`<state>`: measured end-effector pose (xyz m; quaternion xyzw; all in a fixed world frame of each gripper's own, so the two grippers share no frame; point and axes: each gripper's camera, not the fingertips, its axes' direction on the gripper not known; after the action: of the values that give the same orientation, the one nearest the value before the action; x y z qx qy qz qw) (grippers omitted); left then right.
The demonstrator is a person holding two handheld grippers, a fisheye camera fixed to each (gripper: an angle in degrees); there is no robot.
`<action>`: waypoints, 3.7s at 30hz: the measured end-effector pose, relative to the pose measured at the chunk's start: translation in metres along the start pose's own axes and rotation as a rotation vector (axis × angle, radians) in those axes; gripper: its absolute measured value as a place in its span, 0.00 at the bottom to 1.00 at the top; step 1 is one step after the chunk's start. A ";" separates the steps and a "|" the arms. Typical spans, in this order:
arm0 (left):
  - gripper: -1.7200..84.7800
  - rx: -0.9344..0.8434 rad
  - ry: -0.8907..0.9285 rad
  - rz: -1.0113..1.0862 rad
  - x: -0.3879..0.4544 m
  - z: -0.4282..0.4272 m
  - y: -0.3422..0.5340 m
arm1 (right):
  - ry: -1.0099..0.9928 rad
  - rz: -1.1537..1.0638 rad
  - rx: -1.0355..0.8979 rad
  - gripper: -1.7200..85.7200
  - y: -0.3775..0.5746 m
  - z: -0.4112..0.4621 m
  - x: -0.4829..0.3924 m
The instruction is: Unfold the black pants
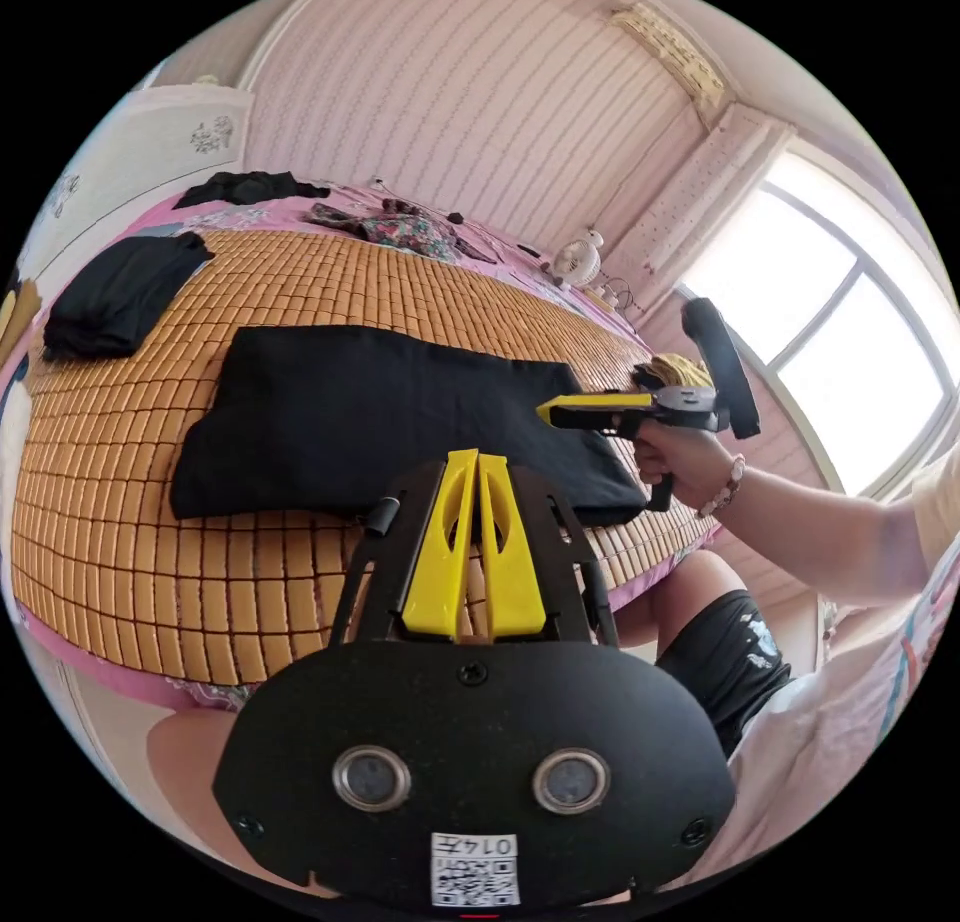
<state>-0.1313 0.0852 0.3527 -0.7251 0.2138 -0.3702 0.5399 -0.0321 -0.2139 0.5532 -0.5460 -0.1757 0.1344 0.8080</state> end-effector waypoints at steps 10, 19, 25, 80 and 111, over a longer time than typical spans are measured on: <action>0.01 -0.239 -0.172 0.297 0.041 0.079 0.001 | 0.186 -0.313 -0.264 0.02 -0.124 0.094 -0.037; 0.01 -0.199 -0.161 0.316 0.042 0.079 0.004 | 0.133 -0.396 -0.398 0.02 -0.161 0.099 -0.008; 0.01 -0.251 -0.164 0.368 0.042 0.079 -0.005 | -0.019 -0.144 -0.160 0.02 -0.126 0.055 0.056; 0.06 0.095 0.023 -0.401 -0.123 -0.077 -0.007 | -0.455 -0.207 0.116 0.12 0.172 -0.090 0.032; 0.02 -0.084 -0.046 -0.238 -0.077 -0.110 0.003 | -0.160 -0.495 0.039 0.05 0.182 -0.086 -0.046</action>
<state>-0.2640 0.0701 0.3417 -0.7757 0.1293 -0.4053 0.4661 -0.0413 -0.2373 0.3484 -0.4583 -0.3648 -0.0211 0.8102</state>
